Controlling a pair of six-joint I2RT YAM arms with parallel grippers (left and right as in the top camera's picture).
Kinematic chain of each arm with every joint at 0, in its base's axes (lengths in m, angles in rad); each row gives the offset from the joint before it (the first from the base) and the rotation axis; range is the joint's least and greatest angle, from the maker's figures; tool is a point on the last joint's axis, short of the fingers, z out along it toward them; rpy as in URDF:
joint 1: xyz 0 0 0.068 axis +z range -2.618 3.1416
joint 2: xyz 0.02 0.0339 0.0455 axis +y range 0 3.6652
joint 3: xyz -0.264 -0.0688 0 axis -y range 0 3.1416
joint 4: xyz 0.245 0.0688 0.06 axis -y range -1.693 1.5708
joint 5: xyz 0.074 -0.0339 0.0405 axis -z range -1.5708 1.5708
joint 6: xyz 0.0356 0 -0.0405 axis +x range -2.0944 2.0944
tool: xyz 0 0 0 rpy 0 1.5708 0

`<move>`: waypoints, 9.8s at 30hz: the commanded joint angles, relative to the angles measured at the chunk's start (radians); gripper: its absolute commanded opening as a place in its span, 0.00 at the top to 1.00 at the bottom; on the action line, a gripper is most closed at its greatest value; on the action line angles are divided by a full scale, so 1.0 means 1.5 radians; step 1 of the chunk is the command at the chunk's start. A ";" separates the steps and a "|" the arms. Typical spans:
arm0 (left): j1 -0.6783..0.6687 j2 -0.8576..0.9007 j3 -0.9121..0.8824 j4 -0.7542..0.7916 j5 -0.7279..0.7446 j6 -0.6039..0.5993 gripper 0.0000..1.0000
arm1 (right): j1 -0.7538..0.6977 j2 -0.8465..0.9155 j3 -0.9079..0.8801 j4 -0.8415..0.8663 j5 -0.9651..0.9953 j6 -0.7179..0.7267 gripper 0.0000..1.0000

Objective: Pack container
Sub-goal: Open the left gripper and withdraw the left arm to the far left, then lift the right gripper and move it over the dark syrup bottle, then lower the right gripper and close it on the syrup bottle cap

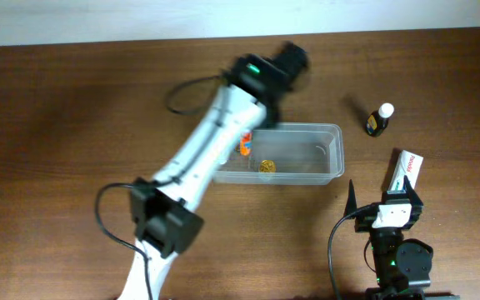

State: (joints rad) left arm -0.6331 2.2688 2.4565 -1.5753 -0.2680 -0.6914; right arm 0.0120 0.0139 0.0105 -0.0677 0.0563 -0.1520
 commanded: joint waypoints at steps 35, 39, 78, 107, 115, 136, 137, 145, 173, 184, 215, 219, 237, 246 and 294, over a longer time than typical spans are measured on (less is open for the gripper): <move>0.612 0.002 0.053 -0.070 -0.156 0.070 0.01 | 0.005 -0.005 -0.003 -0.005 0.010 0.010 0.02; 0.612 0.003 0.053 -0.070 -0.156 0.070 0.00 | 0.005 -0.005 -0.003 -0.005 0.010 0.010 0.02; 0.611 0.003 0.053 -0.070 -0.156 0.070 0.01 | 0.005 -0.004 0.021 0.072 -0.181 0.104 0.02; 0.612 0.003 0.053 -0.070 -0.156 0.070 0.01 | 0.004 0.961 1.216 -0.638 0.018 0.057 0.02; 0.612 0.003 0.053 -0.070 -0.156 0.070 0.01 | -0.002 1.058 1.270 -0.655 0.051 0.056 0.02; 0.612 0.002 0.053 -0.070 -0.156 0.070 0.01 | -0.152 1.290 1.269 -0.778 -0.158 -0.103 0.11; 0.612 0.003 0.053 -0.070 -0.156 0.070 0.01 | -0.152 1.297 1.269 -0.778 -0.156 -0.103 0.12; 0.612 0.002 0.053 -0.070 -0.156 0.070 0.01 | -0.154 1.349 1.267 -0.766 -0.155 -0.103 0.20; 0.612 0.003 0.053 -0.070 -0.156 0.070 0.01 | -0.159 1.380 1.196 -0.639 -0.094 -0.103 0.39; 0.612 0.003 0.053 -0.070 -0.156 0.070 0.01 | -0.167 1.380 1.185 -0.645 -0.090 -0.103 0.51; 0.612 0.003 0.053 -0.070 -0.156 0.070 0.01 | -0.166 1.380 1.177 -0.655 -0.107 -0.103 0.55; 0.612 0.003 0.053 -0.070 -0.156 0.070 0.01 | -0.166 1.380 1.177 -0.655 -0.107 -0.103 0.55; 0.612 0.002 0.053 -0.070 -0.156 0.070 0.01 | -0.166 1.380 1.177 -0.655 -0.107 -0.098 0.58; 0.612 0.002 0.053 -0.070 -0.156 0.070 0.01 | -0.165 1.380 1.177 -0.650 -0.108 -0.098 0.51; 0.612 0.002 0.053 -0.070 -0.156 0.070 0.01 | -0.165 1.374 1.217 -0.677 -0.138 -0.101 0.82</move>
State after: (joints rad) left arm 0.2821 2.2696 2.5175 -1.6798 -0.4873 -0.5938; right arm -0.2306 2.1162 1.7885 -1.0653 -0.1188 -0.2955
